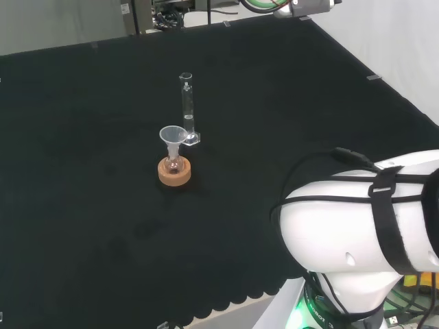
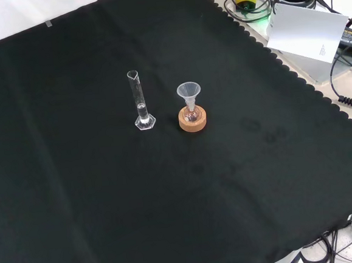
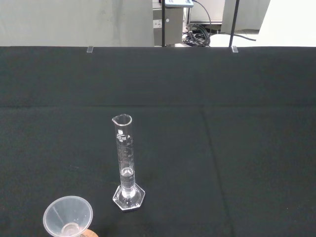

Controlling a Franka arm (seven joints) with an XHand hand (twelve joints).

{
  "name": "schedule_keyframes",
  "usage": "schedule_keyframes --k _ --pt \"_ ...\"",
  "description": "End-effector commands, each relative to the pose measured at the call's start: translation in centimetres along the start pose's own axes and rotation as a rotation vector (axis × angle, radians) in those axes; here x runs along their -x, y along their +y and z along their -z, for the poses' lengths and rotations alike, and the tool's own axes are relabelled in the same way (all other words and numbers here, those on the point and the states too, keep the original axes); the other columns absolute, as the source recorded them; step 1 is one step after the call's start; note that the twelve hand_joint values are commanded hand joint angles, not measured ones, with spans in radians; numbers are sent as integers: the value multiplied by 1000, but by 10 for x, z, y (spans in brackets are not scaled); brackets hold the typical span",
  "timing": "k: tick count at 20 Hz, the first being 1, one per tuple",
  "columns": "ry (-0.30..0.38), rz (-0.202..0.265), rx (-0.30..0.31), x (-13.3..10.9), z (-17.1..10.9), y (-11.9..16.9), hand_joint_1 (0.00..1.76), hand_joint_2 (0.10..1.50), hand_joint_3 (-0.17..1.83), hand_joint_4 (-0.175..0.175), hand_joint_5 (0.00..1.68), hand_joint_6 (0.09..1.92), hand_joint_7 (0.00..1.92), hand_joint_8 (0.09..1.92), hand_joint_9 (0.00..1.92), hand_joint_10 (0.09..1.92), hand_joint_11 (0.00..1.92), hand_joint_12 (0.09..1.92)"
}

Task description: Pick up the graduated cylinder.

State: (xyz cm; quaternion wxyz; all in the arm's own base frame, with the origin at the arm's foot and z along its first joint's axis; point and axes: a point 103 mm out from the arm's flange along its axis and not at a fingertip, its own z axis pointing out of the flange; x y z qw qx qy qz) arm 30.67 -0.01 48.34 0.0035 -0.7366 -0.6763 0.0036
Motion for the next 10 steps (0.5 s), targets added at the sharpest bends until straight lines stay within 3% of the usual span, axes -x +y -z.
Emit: schedule_keyframes --k 1,4,10 --pt "-7 0 10 0 0 0 0 1095 571 -8 162 220 0 481 205 680 152 1329" --pt "-7 -2 10 0 0 1 0 1163 436 -8 208 97 0 461 194 686 125 1374" --pt "-5 -11 -5 2 -2 4 0 1177 410 -9 219 87 0 458 193 687 123 1380"
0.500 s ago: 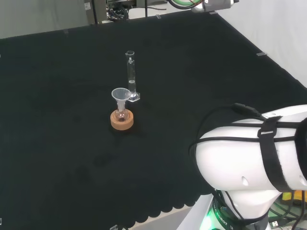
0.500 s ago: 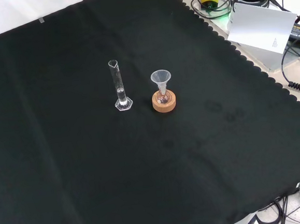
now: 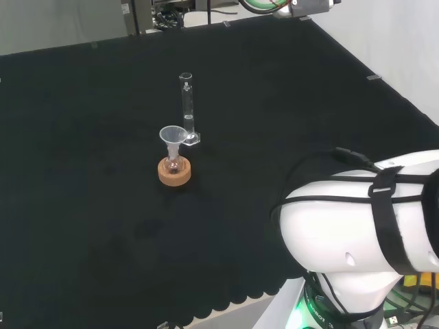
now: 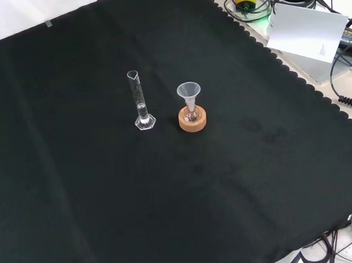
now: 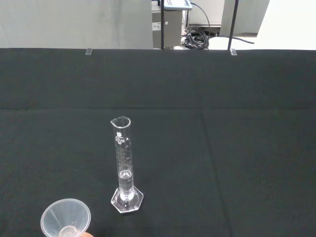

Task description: Pick up the graduated cylinder.

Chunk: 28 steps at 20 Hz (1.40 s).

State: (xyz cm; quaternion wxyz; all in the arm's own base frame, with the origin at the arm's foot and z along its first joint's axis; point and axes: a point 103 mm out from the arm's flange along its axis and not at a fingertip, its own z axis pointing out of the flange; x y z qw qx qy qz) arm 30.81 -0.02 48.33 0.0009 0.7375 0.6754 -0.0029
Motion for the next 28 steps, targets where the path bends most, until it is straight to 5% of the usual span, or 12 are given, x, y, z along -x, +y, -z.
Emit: schedule_keyframes --k 1,12,20,28 --pt "2 -14 -19 4 -4 5 0 1177 409 -9 219 87 0 458 194 687 123 1380" --pt "43 -103 -35 46 -46 26 0 1181 395 -11 227 87 3 465 206 691 131 1382" --pt "47 -108 -27 52 -85 47 0 1188 360 -19 255 87 20 508 236 689 149 1379" --pt "82 -87 -46 64 -131 97 0 1191 346 -24 263 87 31 525 250 691 153 1382"
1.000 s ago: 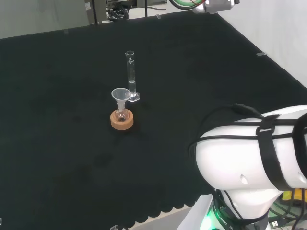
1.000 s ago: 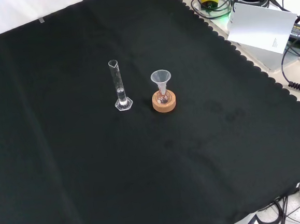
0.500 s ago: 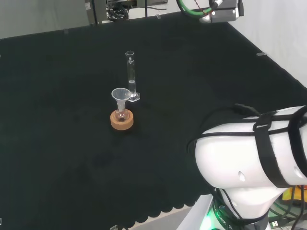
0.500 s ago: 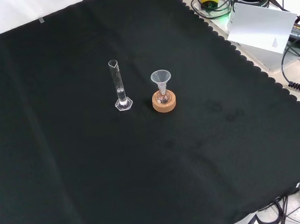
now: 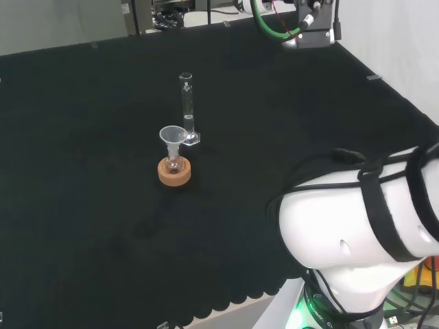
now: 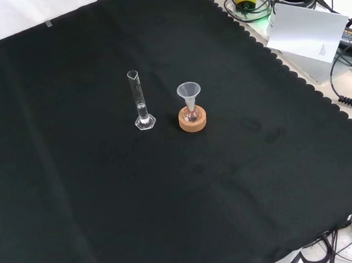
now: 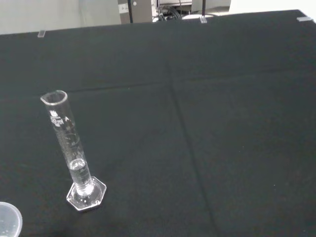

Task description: Pick up the graduated cylinder.

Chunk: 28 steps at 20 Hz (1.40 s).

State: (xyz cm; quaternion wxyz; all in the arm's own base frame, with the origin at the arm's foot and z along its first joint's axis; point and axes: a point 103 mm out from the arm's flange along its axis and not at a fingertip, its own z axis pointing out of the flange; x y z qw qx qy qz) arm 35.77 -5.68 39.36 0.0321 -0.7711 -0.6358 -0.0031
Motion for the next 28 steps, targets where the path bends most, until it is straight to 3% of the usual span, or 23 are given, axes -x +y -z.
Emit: schedule_keyframes --k 1,11,18,28 --pt "31 17 -10 11 -44 52 0 1190 344 -24 265 87 34 528 253 692 153 1382" --pt "104 58 -12 11 -94 108 169 1117 281 -27 272 87 65 578 299 704 153 1387" --pt "145 113 -44 5 -131 119 296 1052 248 -27 290 87 99 617 353 713 175 1390" --pt "191 188 -95 -15 -177 122 333 1029 241 -28 302 87 109 637 380 706 185 1387"
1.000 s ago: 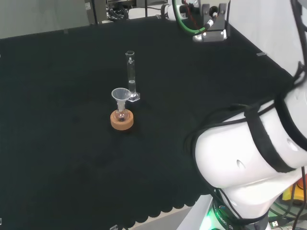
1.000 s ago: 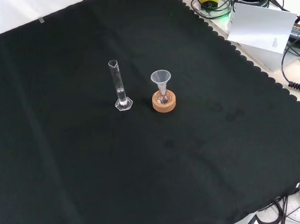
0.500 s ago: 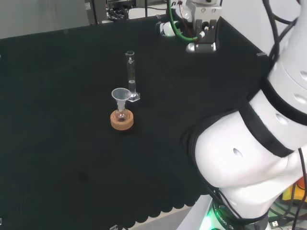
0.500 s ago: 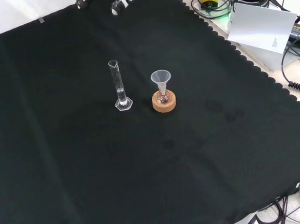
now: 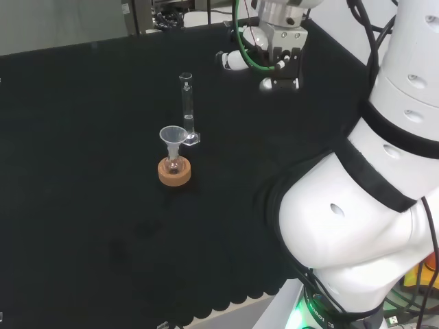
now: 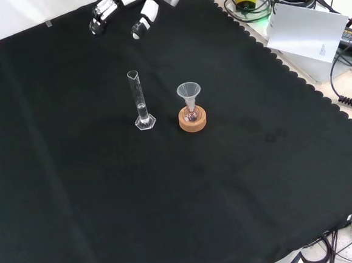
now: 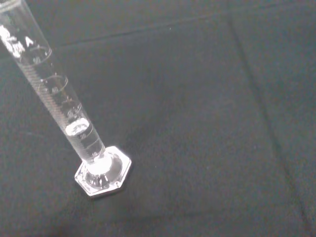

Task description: Pick up the graduated cylinder.

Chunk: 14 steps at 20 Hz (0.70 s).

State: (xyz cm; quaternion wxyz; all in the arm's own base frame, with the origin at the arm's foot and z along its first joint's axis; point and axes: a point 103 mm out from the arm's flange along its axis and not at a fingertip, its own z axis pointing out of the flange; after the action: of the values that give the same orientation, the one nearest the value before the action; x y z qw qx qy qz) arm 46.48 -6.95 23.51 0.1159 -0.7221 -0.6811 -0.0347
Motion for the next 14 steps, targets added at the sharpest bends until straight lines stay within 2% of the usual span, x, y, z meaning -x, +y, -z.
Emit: schedule_keyframes --k 1,5,11,14 --pt "41 61 -5 -10 -28 12 334 1028 241 -28 303 87 109 638 381 705 185 1387" --pt "98 79 -8 -13 -42 15 351 1010 234 -28 311 87 121 646 395 704 188 1388" --pt "128 111 -24 -18 -62 19 394 980 224 -30 324 87 143 658 418 699 195 1389" --pt "154 141 -1 -19 -70 20 425 967 221 -31 328 87 153 662 427 696 199 1389"
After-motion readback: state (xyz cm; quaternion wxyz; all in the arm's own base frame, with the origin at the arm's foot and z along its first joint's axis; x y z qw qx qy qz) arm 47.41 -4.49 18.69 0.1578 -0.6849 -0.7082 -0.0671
